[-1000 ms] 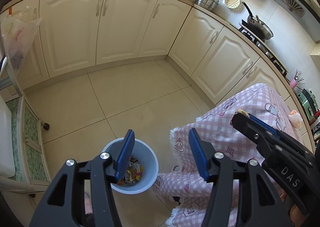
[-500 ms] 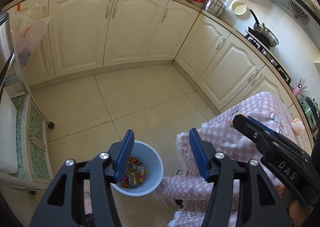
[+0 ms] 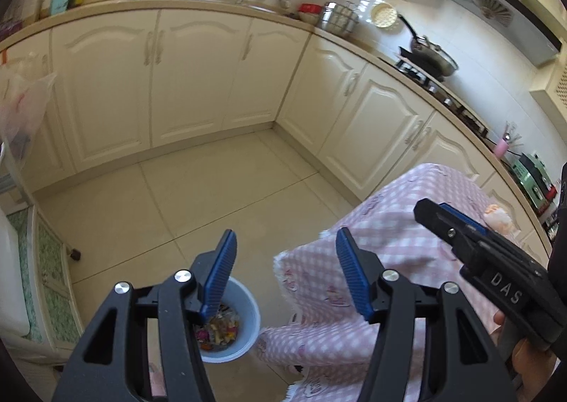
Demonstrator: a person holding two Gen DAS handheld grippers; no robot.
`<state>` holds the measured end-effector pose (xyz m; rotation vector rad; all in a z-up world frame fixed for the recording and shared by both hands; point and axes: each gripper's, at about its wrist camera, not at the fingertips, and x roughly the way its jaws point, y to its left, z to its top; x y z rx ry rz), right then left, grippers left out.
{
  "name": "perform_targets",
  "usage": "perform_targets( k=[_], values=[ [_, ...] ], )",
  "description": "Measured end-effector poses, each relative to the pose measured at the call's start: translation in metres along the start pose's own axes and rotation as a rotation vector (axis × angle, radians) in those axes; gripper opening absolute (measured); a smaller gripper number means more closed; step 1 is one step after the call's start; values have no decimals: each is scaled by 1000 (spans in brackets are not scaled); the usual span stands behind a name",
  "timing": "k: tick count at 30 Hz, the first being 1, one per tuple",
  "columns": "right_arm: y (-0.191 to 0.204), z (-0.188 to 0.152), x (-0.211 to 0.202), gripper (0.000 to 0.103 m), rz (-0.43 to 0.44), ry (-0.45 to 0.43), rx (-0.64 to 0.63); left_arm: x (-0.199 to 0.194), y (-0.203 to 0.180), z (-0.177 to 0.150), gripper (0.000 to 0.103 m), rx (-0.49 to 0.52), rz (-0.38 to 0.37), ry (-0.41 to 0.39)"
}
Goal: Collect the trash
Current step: 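Move both open tools back over the table, then grasp the white-orange plastic bag with the right tool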
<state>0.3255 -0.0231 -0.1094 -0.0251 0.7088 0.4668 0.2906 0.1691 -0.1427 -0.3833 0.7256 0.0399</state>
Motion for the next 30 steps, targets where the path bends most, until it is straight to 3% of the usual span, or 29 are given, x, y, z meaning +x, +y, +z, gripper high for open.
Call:
perform_targets(
  k=[8,15,19,26,27,30],
  values=[
    [-128,2,-60,46,-210,-88,143,21,-126,11,59,140,-135,4],
    [-226,-9,-78,56,-343,-109,335,52,-216,11,61,227,-213,27],
    [-258,-9,-64,58,-341,-87,444,68,-240,8,61,249,-226,39],
    [-296,-2,-39,57,-220,-45,635,87,-247,11,61,255,-213,46],
    [-300,-2,-37,51,-204,-40,658,89,-245,12,61,251,-215,45],
    [-309,0,-31,19,-162,-15,689,89,-238,14,62,250,-221,47]
  ],
)
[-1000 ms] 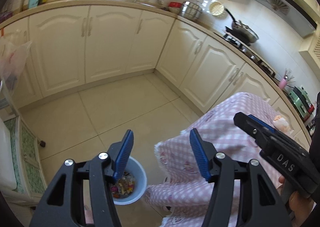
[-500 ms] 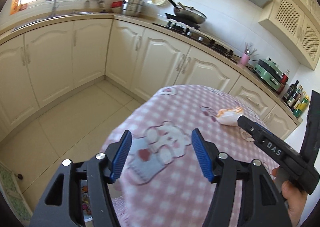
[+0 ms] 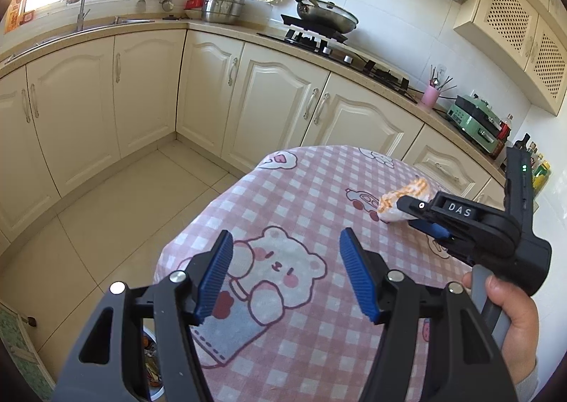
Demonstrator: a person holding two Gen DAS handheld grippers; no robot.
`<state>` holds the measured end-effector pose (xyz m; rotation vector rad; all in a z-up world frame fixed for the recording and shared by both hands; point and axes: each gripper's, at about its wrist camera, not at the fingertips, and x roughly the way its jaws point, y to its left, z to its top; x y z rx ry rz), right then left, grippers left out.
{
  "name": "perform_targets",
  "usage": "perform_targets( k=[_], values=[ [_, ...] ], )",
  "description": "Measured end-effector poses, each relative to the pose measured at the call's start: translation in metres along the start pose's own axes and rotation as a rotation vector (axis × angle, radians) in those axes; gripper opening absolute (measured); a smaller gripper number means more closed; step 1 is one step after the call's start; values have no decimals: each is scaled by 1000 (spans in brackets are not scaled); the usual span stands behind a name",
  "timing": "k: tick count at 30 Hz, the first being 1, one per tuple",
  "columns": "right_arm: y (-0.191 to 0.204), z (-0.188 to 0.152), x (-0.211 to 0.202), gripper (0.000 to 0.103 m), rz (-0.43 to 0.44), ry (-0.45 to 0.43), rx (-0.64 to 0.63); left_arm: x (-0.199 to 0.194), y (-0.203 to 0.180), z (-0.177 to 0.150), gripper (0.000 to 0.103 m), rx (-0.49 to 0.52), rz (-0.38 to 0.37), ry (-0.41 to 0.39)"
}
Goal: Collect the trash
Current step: 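Grasp the white-orange plastic bag with the right tool, then carry the white-orange bag with the right tool over the blue bucket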
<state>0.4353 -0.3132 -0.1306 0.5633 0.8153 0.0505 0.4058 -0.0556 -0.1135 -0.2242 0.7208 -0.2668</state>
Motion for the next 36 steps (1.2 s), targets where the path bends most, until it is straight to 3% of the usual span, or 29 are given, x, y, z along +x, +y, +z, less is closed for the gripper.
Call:
perform_targets(
  k=[4,8,13,21,29,36],
  values=[
    [3,-6,-4,9,4,9,-17,-8,10,-2,62,-8,-4,-7],
    [38,-24,-24,7,-3,-44,-154,-26,29,-7,62,-36,11,-26],
    [103,-71,-48,7,74,-80,-330,-56,61,-19,62,-84,42,-49],
    [195,-162,-53,7,222,-13,-530,-113,141,-53,62,-188,173,-82],
    [248,-252,9,7,253,102,-664,-119,238,-116,63,-316,321,-25],
    [257,-323,107,7,165,254,-742,-57,327,-193,63,-487,341,112]
  ],
)
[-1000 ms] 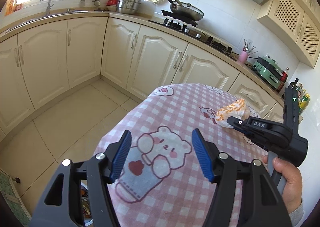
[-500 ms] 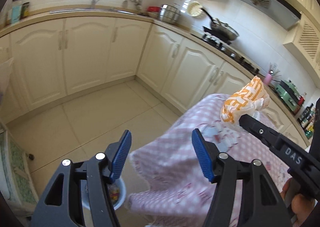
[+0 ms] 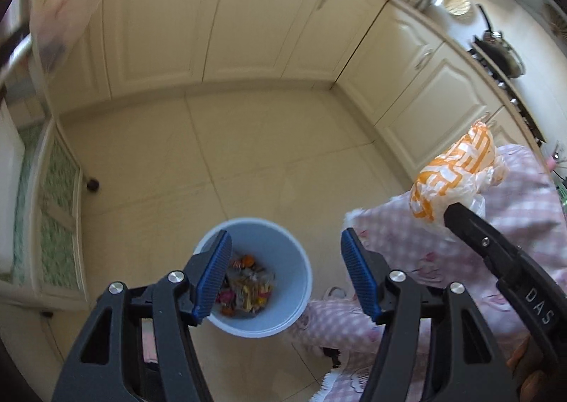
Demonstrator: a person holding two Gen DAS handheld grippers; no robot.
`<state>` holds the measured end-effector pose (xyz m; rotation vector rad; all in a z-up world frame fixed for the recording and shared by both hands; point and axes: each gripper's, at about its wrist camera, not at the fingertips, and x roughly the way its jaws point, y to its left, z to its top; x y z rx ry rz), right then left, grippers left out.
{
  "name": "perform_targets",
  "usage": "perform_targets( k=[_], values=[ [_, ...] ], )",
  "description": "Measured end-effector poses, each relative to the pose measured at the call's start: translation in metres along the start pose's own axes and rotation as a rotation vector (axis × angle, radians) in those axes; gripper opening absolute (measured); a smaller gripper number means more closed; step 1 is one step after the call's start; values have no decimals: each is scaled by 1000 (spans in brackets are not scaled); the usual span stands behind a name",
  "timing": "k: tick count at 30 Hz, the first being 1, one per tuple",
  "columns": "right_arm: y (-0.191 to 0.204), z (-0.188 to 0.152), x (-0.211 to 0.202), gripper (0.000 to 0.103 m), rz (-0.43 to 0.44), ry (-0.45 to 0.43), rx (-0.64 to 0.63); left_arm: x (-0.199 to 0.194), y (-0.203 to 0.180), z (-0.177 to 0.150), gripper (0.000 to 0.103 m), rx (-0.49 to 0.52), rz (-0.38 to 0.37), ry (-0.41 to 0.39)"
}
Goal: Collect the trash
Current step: 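Carry the white-orange bag with the right tool over the blue bucket, then open the right tool to drop the bag into the bucket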
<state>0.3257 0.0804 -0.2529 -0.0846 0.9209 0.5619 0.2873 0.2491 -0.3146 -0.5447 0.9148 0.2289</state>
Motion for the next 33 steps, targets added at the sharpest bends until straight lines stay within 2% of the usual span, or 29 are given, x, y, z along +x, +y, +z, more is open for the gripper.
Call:
perform_targets(
  k=[3,6,11,17,22,24,25,27,29,33],
  values=[
    [3,-20,54,7,-17,98,-15,48,31,-18,63,-71,3,74],
    [2,-41,101,7,-32,187,-19,90,58,-35,63,-132,38,116],
    [-6,-71,167,7,-48,315,0,155,100,-78,63,-187,169,214],
    [-13,-106,219,7,-68,426,27,204,145,-108,63,-291,235,332],
    [-11,-123,237,7,-69,474,28,222,163,-124,62,-338,260,376],
    [-10,-127,241,7,-70,485,28,229,164,-130,47,-351,251,394],
    [-12,-129,242,7,-69,488,28,232,163,-133,43,-352,242,404],
    [-11,-130,244,7,-70,492,25,239,161,-137,21,-343,230,421],
    [-8,-131,248,7,-68,494,19,242,159,-139,17,-329,218,418],
    [-3,-133,252,7,-66,497,16,241,157,-140,16,-328,215,417]
  ],
)
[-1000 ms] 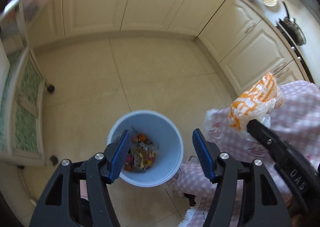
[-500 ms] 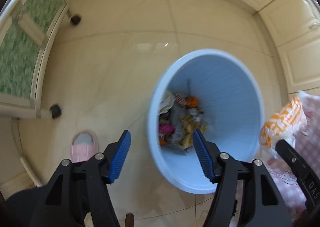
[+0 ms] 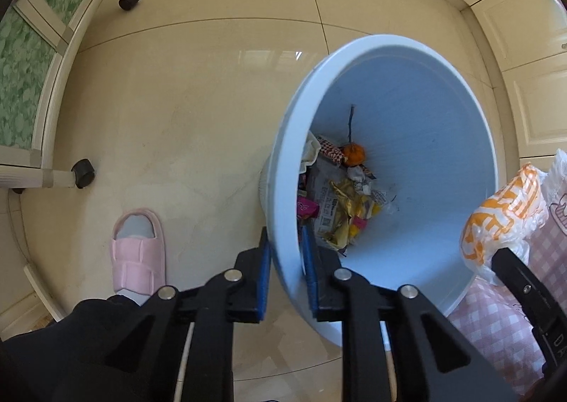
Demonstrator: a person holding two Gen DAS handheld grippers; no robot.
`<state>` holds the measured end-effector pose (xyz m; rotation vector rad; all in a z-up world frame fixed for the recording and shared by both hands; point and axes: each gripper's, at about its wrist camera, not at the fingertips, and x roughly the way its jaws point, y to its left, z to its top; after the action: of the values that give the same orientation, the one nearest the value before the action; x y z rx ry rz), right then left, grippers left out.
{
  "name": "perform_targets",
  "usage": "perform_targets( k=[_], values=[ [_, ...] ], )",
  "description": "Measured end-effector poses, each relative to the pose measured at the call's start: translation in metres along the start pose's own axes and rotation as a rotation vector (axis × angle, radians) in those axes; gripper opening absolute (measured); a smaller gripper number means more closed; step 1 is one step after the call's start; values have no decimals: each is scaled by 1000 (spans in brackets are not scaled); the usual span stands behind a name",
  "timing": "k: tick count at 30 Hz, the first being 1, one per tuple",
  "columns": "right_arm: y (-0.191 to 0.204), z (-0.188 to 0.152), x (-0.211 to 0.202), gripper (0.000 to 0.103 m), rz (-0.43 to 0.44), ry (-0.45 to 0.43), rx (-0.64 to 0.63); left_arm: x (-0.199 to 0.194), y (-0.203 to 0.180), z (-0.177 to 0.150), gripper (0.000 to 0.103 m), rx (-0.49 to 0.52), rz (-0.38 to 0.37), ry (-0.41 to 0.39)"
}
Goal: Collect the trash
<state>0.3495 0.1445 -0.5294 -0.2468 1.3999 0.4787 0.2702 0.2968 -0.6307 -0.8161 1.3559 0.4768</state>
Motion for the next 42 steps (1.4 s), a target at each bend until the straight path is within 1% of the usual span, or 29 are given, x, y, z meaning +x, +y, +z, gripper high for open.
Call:
perform_targets(
  k=[1,12,14,17,21,23,25,27,28,29,30,32,35,37,39,40,42],
  values=[
    [-9,-1,-6,7,2,1,-1,-1,-2,0,16,1,0,0],
    [-11,-1,-9,7,6,-3,-1,-1,-3,0,16,6,5,1],
    [-12,0,-10,8,3,-15,1,-1,-3,1,16,8,7,2],
    [-15,0,-14,14,-8,-37,12,0,-3,2,16,10,9,3],
    [-14,1,-19,27,-21,-50,4,-1,-5,2,17,19,19,13],
    [-13,0,-23,29,-31,-55,-4,-3,-5,3,18,17,27,17],
    [-13,-1,-29,30,-45,-64,-19,-14,-9,5,23,26,36,-7],
    [-13,-3,-41,32,-66,-80,-29,-30,-15,6,43,50,42,-38],
    [-15,-3,-48,33,-74,-93,-26,-40,-18,6,47,61,43,-60],
    [-16,-4,-58,34,-85,-109,-24,-55,-23,6,54,73,40,-92],
    [-16,-5,-72,35,-101,-134,-27,-64,-27,5,59,79,31,-108],
    [-16,-7,-102,38,-134,-196,-33,-87,-37,3,61,101,-9,-134],
    [-17,-15,-152,44,-187,-291,-31,-132,-61,-4,64,183,-59,-200],
    [-20,-23,-184,53,-217,-347,-27,-171,-80,-14,65,247,-111,-264],
    [-22,-35,-222,57,-254,-418,-13,-206,-96,-29,70,317,-150,-321],
    [-24,-42,-242,59,-263,-451,-8,-224,-104,-38,70,352,-168,-350],
    [-26,-56,-275,61,-272,-502,-2,-256,-116,-57,72,405,-203,-408]
  ],
)
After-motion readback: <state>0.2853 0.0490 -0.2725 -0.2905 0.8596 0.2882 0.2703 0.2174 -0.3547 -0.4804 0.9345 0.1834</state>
